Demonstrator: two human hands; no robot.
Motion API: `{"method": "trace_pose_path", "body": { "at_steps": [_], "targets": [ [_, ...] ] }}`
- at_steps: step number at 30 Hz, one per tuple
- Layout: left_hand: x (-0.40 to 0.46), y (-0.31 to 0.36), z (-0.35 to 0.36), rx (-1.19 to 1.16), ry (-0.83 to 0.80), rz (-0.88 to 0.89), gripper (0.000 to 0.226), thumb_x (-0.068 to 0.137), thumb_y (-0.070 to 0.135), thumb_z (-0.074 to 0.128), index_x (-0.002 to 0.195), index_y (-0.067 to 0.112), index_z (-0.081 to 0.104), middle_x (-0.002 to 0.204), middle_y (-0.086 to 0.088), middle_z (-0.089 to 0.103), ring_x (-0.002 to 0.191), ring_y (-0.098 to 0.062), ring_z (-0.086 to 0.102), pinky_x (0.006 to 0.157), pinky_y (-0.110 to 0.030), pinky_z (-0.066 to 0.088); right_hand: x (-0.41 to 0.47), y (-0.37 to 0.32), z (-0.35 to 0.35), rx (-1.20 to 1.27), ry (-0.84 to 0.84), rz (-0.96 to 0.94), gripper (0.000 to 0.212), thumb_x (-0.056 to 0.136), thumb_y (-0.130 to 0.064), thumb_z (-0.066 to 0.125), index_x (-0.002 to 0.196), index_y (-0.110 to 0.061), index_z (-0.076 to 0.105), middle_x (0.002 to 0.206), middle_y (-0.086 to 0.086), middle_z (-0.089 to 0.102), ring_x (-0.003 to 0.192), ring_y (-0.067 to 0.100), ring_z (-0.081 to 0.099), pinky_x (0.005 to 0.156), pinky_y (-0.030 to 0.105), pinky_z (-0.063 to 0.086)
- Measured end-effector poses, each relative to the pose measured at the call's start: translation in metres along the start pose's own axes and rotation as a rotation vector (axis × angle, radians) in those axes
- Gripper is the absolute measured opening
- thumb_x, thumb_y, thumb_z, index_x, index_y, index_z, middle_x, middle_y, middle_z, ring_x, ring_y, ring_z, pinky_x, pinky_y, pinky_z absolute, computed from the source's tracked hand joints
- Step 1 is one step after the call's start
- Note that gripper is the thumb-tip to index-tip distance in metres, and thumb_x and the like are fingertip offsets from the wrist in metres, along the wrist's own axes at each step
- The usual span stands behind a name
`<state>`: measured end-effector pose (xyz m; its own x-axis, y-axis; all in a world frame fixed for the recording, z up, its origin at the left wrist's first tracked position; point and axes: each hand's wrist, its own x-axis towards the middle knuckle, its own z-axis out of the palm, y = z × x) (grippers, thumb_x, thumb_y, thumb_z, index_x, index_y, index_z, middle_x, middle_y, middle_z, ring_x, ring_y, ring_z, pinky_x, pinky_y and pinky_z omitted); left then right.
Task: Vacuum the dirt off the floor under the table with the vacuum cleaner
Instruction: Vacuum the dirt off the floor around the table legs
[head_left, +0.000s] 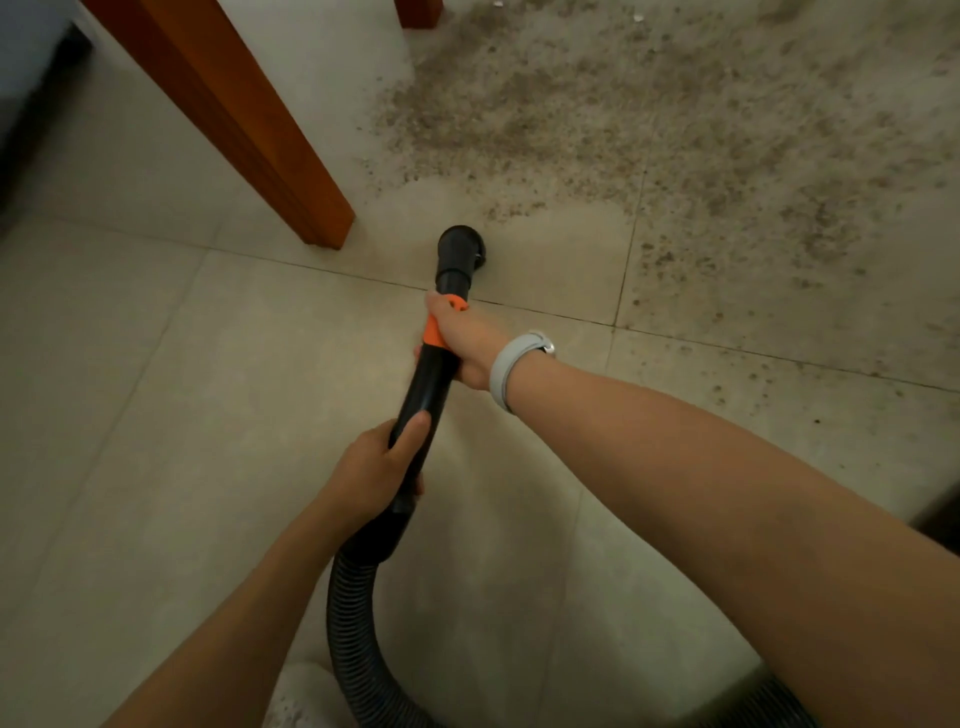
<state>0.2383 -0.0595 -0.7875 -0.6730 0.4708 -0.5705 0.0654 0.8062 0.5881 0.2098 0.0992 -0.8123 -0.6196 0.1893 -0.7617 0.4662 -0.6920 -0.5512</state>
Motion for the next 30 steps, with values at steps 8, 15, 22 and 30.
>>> {"method": "trace_pose_path", "body": {
  "at_steps": [8,15,22,30],
  "targets": [
    [0.045,0.027,-0.026,-0.179,-0.031,-0.026,0.050,0.098,0.046,0.034,0.084,0.004,0.058,0.066,-0.014,0.065,0.057,-0.022,0.064,0.057,-0.027,0.051,0.011,-0.025,0.016,0.167,-0.041,-0.028,0.026,0.096,-0.034,0.051,0.093,-0.009,0.046,0.072,0.009,0.049,0.059,0.021,0.052,0.057,0.033,0.050],
    [0.058,0.033,-0.017,-0.164,0.091,-0.055,0.058,0.094,0.057,0.036,0.086,0.006,0.063,0.074,-0.012,0.070,0.074,-0.028,0.068,0.078,-0.039,0.055,0.018,-0.044,0.019,0.149,0.053,-0.046,0.028,0.097,-0.035,0.048,0.086,-0.010,0.045,0.067,0.007,0.046,0.056,0.020,0.048,0.053,0.031,0.047],
    [0.042,0.030,-0.014,-0.122,0.062,-0.028,0.059,0.097,0.051,0.033,0.073,0.006,0.062,0.063,-0.010,0.067,0.057,-0.019,0.065,0.061,-0.028,0.050,0.016,-0.029,0.011,0.136,0.023,-0.018,0.030,0.096,-0.037,0.050,0.106,-0.009,0.046,0.076,0.008,0.050,0.060,0.021,0.053,0.059,0.034,0.050],
    [0.038,0.037,-0.008,-0.124,0.028,-0.024,0.060,0.096,0.053,0.033,0.080,0.003,0.062,0.066,-0.012,0.068,0.059,-0.021,0.066,0.061,-0.027,0.051,0.011,-0.031,0.001,0.128,0.025,-0.030,0.029,0.096,-0.038,0.048,0.101,-0.009,0.046,0.075,0.007,0.049,0.060,0.020,0.053,0.062,0.035,0.049]
  ]
}}
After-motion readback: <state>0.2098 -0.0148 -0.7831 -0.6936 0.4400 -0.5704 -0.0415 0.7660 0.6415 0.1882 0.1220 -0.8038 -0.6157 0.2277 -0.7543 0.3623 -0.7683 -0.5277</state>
